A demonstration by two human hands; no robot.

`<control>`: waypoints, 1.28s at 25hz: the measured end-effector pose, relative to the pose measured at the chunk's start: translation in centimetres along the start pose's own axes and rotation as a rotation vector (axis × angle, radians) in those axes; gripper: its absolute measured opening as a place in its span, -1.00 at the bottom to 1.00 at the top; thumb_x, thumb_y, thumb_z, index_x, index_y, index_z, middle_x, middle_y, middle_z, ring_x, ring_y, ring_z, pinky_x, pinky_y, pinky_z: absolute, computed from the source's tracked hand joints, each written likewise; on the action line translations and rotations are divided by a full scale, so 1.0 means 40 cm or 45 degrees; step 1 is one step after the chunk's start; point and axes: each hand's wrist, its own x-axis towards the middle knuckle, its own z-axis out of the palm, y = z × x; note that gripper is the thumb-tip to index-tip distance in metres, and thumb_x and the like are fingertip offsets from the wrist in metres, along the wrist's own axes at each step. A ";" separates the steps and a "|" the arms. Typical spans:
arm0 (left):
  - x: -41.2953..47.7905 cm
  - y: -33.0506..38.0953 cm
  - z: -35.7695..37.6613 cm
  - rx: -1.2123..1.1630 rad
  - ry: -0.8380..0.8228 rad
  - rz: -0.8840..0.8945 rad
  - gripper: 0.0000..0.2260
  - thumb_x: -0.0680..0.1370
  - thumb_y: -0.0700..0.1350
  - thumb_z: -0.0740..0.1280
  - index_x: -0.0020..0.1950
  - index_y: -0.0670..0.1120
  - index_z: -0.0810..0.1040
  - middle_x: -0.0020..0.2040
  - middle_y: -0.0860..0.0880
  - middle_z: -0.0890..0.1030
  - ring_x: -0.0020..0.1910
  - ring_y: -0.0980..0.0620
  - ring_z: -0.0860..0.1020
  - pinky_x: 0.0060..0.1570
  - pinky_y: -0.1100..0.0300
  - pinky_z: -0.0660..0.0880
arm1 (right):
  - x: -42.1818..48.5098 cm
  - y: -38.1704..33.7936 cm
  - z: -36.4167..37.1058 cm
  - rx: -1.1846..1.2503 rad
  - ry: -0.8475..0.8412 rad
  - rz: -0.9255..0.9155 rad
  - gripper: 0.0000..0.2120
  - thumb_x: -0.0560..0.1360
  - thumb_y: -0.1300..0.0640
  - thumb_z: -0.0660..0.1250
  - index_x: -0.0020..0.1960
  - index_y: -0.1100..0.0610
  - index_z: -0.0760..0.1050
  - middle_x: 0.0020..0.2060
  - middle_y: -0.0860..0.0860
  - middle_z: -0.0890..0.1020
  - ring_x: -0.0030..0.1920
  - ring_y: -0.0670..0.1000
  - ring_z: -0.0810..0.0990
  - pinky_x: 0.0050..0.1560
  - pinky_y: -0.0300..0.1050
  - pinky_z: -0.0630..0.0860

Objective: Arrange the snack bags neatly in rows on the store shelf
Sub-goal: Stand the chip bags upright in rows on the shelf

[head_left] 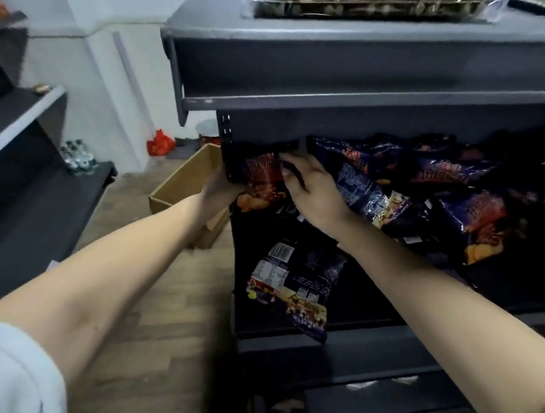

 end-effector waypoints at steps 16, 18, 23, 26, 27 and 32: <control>-0.149 -0.012 0.002 0.187 0.338 -0.145 -0.42 0.43 -0.04 0.46 0.32 -0.22 0.28 0.22 -0.15 0.48 0.13 -0.12 0.48 -0.15 0.11 0.40 | -0.058 0.047 -0.073 -0.310 -0.319 -0.529 -0.62 0.57 0.14 0.18 0.37 0.18 0.37 0.40 0.15 0.32 0.37 0.13 0.35 0.33 -0.21 0.28; -0.184 -0.016 0.007 0.248 0.331 -0.098 -0.40 0.39 -0.03 0.48 0.29 -0.22 0.31 0.20 -0.19 0.49 0.12 -0.15 0.49 -0.05 0.02 0.44 | -0.073 0.037 -0.068 -0.332 -0.350 -0.575 -0.61 0.57 0.11 0.19 0.38 0.17 0.37 0.42 0.13 0.30 0.40 0.13 0.32 0.38 -0.10 0.30; -0.270 0.011 0.031 0.271 0.206 -0.036 -0.43 0.42 0.01 0.46 0.30 -0.20 0.32 0.19 -0.11 0.48 0.13 -0.06 0.46 0.04 0.12 0.39 | -0.116 0.025 -0.054 -0.377 -0.511 -0.551 -0.52 0.56 -0.07 0.19 0.42 0.09 0.32 0.47 0.08 0.22 0.46 0.11 0.20 0.41 0.01 0.27; -0.319 0.036 0.041 0.375 -0.007 0.090 -0.50 0.46 0.00 0.41 0.30 -0.17 0.35 0.19 -0.08 0.48 0.17 -0.01 0.45 0.02 0.22 0.34 | -0.144 0.018 -0.045 -0.435 -0.575 -0.557 -0.47 0.55 -0.14 0.16 0.45 0.05 0.25 0.48 0.05 0.17 0.48 0.08 0.13 0.43 -0.01 0.21; -0.329 0.045 0.046 0.397 -0.063 0.132 -0.51 0.47 -0.01 0.39 0.31 -0.16 0.35 0.21 -0.09 0.48 0.18 -0.01 0.45 0.03 0.24 0.33 | -0.154 0.013 -0.045 -0.430 -0.584 -0.543 -0.46 0.55 -0.17 0.15 0.46 0.04 0.23 0.48 0.05 0.17 0.48 0.08 0.13 0.44 -0.01 0.20; -0.362 0.073 0.084 0.378 -0.137 0.262 -0.61 0.50 -0.03 0.35 0.28 -0.12 0.40 0.20 -0.09 0.52 0.19 -0.02 0.48 0.01 0.24 0.36 | -0.233 0.012 -0.061 -0.375 -0.523 -0.452 -0.52 0.57 -0.08 0.15 0.43 0.09 0.29 0.48 0.05 0.20 0.46 0.08 0.17 0.45 -0.08 0.16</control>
